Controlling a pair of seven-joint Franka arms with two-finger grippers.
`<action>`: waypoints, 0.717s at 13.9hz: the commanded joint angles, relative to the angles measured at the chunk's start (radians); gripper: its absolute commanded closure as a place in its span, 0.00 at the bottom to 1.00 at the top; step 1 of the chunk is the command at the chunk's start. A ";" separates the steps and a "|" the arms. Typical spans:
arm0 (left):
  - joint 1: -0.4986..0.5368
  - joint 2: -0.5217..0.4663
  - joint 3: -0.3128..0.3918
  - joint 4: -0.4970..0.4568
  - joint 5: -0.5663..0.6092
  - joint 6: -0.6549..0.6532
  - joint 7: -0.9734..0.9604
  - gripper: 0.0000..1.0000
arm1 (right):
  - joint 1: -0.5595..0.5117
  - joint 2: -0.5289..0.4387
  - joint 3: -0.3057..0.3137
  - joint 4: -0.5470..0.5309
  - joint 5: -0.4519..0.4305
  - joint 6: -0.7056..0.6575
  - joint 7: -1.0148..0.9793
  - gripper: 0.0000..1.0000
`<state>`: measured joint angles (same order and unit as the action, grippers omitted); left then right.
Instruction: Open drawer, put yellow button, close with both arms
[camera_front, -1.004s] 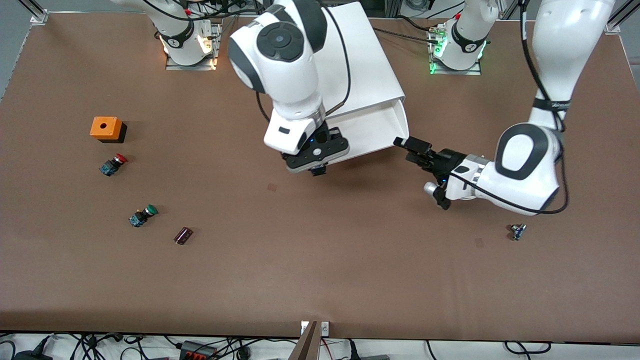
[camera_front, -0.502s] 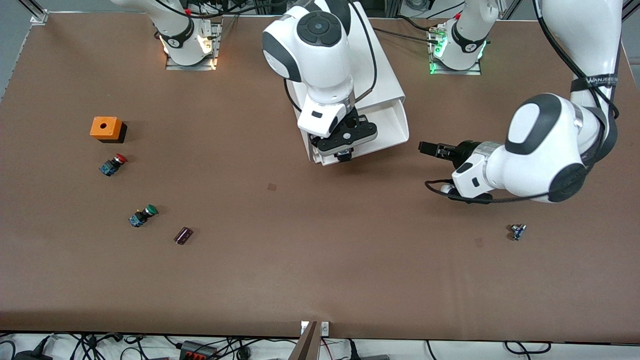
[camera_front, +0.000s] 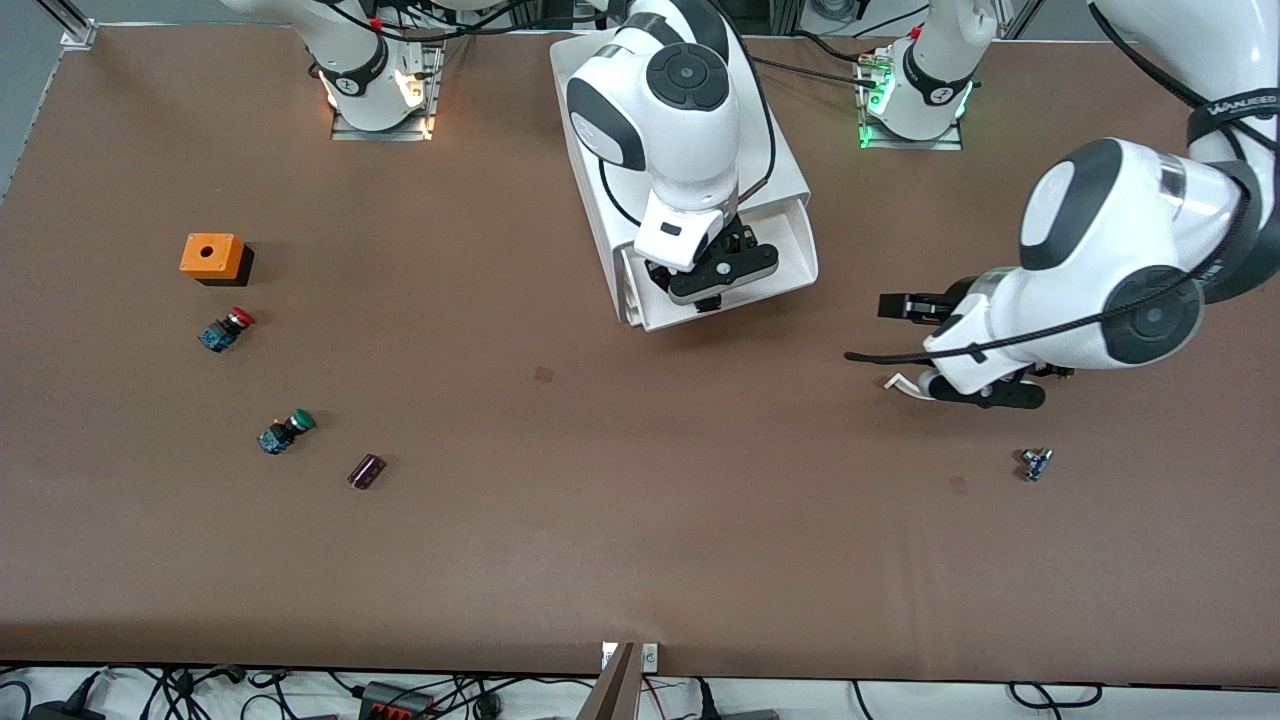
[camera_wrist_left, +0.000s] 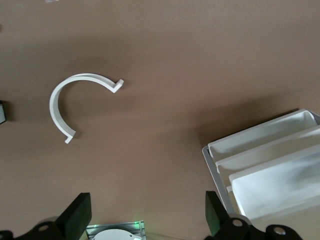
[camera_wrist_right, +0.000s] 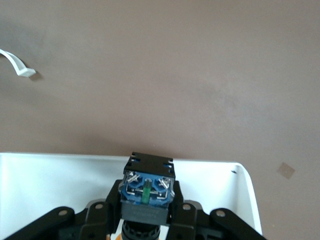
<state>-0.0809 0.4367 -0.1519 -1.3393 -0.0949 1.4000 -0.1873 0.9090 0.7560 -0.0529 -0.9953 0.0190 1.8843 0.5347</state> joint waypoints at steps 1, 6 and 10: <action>0.009 0.014 -0.001 0.025 0.021 -0.016 -0.009 0.00 | 0.013 0.008 -0.004 0.023 0.002 -0.042 0.016 1.00; 0.007 0.013 -0.001 0.022 0.021 -0.001 -0.049 0.00 | 0.030 0.031 -0.002 0.024 0.007 -0.027 0.016 1.00; 0.009 0.013 -0.001 0.019 0.023 -0.001 -0.049 0.00 | 0.037 0.049 -0.002 0.024 0.007 -0.010 0.016 1.00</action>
<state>-0.0685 0.4423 -0.1508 -1.3392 -0.0949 1.4027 -0.2224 0.9381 0.7871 -0.0526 -0.9954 0.0192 1.8692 0.5349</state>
